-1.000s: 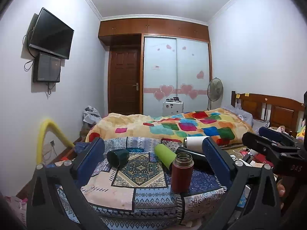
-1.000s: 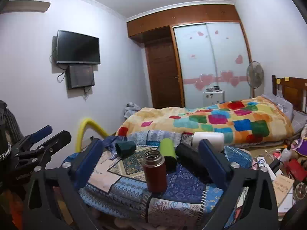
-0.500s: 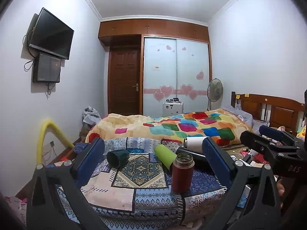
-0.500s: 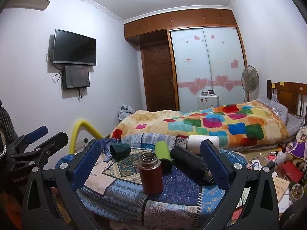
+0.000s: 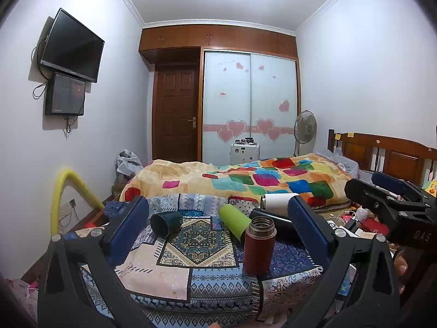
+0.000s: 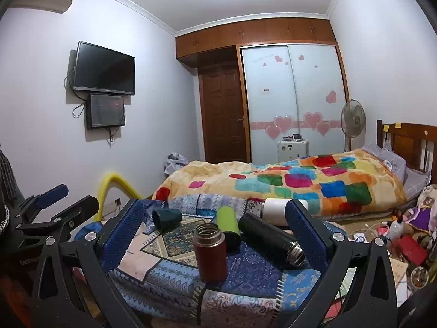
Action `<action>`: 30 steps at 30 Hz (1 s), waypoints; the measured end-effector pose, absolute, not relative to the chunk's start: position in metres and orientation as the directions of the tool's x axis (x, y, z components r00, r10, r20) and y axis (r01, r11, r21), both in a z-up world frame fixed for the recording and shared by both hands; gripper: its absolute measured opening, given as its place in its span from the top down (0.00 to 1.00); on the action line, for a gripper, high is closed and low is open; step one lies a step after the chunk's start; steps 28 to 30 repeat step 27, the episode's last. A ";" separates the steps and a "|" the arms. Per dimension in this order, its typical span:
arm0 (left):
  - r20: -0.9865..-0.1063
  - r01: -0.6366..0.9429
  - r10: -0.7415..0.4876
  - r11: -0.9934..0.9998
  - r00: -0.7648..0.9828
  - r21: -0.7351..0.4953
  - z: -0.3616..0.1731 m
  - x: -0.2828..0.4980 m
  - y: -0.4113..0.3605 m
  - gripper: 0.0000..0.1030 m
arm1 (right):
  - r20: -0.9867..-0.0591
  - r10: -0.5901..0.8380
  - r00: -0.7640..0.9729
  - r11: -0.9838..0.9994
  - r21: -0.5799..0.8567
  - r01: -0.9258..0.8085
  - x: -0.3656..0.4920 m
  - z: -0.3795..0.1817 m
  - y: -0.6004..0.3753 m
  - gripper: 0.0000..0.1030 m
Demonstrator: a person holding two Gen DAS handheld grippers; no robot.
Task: Flip cup upright
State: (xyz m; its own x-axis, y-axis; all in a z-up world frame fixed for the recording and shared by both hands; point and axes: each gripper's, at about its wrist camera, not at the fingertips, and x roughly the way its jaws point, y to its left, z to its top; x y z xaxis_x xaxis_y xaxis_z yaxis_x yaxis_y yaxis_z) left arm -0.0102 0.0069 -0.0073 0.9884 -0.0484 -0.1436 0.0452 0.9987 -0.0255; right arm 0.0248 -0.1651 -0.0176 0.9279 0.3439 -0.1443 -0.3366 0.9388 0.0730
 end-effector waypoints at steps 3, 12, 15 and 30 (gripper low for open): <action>-0.142 0.048 -0.051 0.999 0.989 -0.024 -0.007 -0.009 0.007 0.00 | -0.143 0.341 0.929 0.940 0.072 -0.334 0.025 -0.017 -0.165 0.00; -0.140 0.065 -0.067 0.998 0.988 -0.018 -0.007 -0.009 0.004 0.00 | -0.137 0.334 0.932 0.942 0.070 -0.327 0.026 -0.017 -0.166 0.00; -0.137 0.070 -0.072 0.997 0.988 -0.015 -0.007 -0.010 0.003 0.00 | -0.135 0.333 0.933 0.943 0.070 -0.326 0.025 -0.016 -0.167 0.00; -0.136 0.083 -0.084 0.996 0.987 -0.017 -0.008 -0.012 -0.001 0.00 | -0.134 0.330 0.934 0.944 0.070 -0.324 0.025 -0.015 -0.168 0.00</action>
